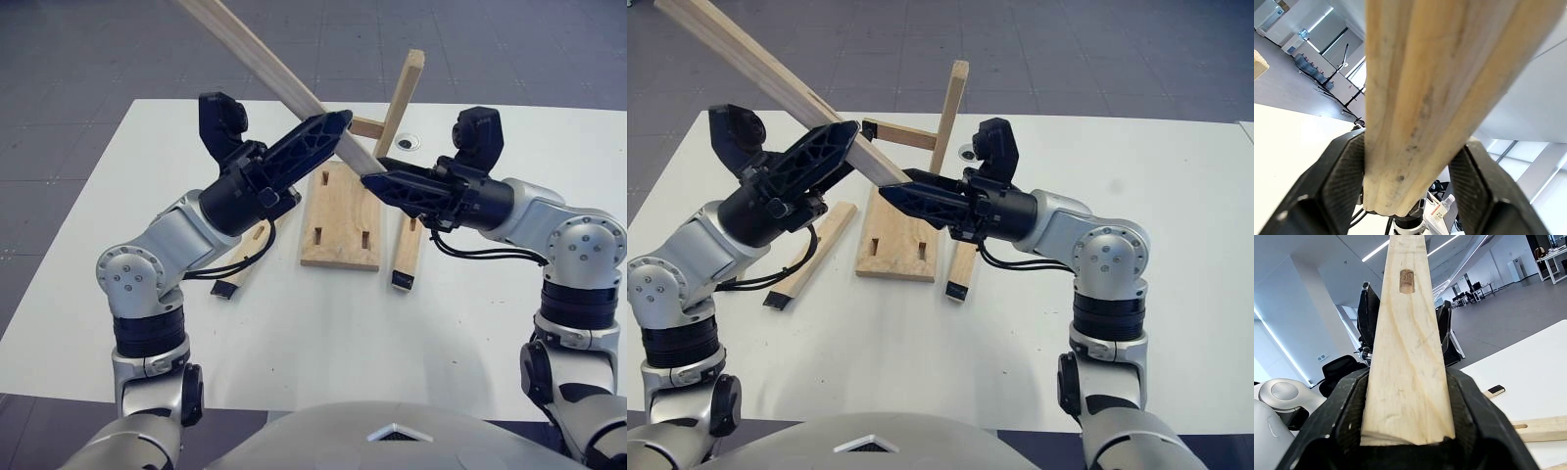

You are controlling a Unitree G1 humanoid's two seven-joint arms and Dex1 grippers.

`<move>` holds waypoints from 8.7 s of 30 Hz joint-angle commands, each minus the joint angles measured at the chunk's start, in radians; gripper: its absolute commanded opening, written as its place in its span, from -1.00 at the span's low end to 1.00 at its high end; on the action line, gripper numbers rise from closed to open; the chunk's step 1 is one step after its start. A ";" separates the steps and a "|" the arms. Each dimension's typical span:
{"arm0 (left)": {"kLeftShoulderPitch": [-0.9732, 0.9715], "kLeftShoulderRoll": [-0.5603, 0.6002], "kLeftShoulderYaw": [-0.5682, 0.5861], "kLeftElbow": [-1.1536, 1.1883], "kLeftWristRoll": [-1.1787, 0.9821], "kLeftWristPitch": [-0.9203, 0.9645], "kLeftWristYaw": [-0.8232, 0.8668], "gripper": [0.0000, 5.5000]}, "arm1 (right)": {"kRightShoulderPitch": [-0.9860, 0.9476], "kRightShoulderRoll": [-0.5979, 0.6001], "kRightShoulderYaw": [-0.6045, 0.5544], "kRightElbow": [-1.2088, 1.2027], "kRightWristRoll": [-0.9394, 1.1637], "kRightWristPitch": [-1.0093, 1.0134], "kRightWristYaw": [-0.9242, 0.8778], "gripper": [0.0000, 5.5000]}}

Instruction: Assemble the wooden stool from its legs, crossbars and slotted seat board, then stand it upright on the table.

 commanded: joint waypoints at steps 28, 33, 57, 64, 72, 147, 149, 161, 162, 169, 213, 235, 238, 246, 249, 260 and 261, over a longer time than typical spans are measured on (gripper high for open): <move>-0.097 0.196 0.191 0.183 0.241 -0.070 -0.147 -0.24 | 0.076 -0.212 0.261 0.083 -0.525 -0.223 0.158 0.48; -0.035 0.236 0.144 0.099 0.423 -0.075 -0.203 -0.24 | 0.001 -0.103 0.344 0.223 -0.817 -0.360 -0.094 0.48; 0.148 0.222 0.160 -0.027 0.609 -0.074 -0.241 -0.25 | 0.082 -0.044 0.470 -0.044 -1.019 0.130 -0.355 0.48; 0.152 0.202 0.146 -0.049 0.611 -0.073 -0.229 -0.25 | 0.084 -0.069 0.506 0.033 -1.044 0.077 -0.348 0.48; 0.132 0.197 0.135 -0.040 0.621 -0.069 -0.227 -0.25 | 0.067 -0.057 0.510 0.089 -1.058 0.042 -0.349 0.48; 0.198 0.001 -0.156 0.264 1.239 -0.593 -0.704 -0.25 | -0.181 0.013 0.449 0.968 -1.439 -1.125 -0.097 0.48; 0.203 0.006 -0.164 0.263 1.248 -0.596 -0.705 -0.25 | -0.179 0.014 0.447 0.964 -1.442 -1.121 -0.096 0.48; 0.194 0.044 -0.228 0.385 1.396 -0.653 -0.701 -0.25 | -0.160 0.010 0.440 0.933 -1.442 -1.108 -0.093 0.48; 0.182 0.045 -0.240 0.395 1.403 -0.634 -0.694 -0.25 | -0.157 0.011 0.439 0.929 -1.442 -1.106 -0.094 0.48; 0.144 0.042 -0.266 0.435 1.385 -0.559 -0.693 -0.25 | -0.147 0.021 0.441 0.909 -1.443 -1.095 -0.098 0.48; 0.108 0.050 -0.328 0.475 1.437 -0.487 -0.617 -0.25 | -0.058 -0.025 0.639 0.151 -1.245 -0.457 -0.039 -0.96; 0.102 0.074 -0.361 0.491 1.467 -0.502 -0.578 -0.25 | -0.443 -0.129 0.009 0.619 -1.151 -0.778 -0.319 -0.96; 0.107 0.080 -0.364 0.486 1.465 -0.507 -0.584 -0.25 | -0.445 -0.144 0.066 0.896 -1.225 -0.952 -0.299 -0.96; 0.101 0.087 -0.373 0.476 1.461 -0.498 -0.589 -0.25 | -0.503 -0.043 0.203 1.335 -1.385 -1.286 -0.307 -0.96; 0.104 0.088 -0.378 0.471 1.462 -0.496 -0.591 -0.25 | -0.437 0.036 0.239 1.136 -1.319 -1.322 -0.144 -0.96; 0.088 0.074 -0.394 0.489 1.464 -0.506 -0.579 -0.25 | -0.073 -0.053 0.371 0.087 -0.977 -0.851 0.102 -0.96; 0.084 0.075 -0.397 0.491 1.468 -0.510 -0.580 -0.25 | -0.072 -0.053 0.367 0.112 -0.992 -0.847 0.091 -0.96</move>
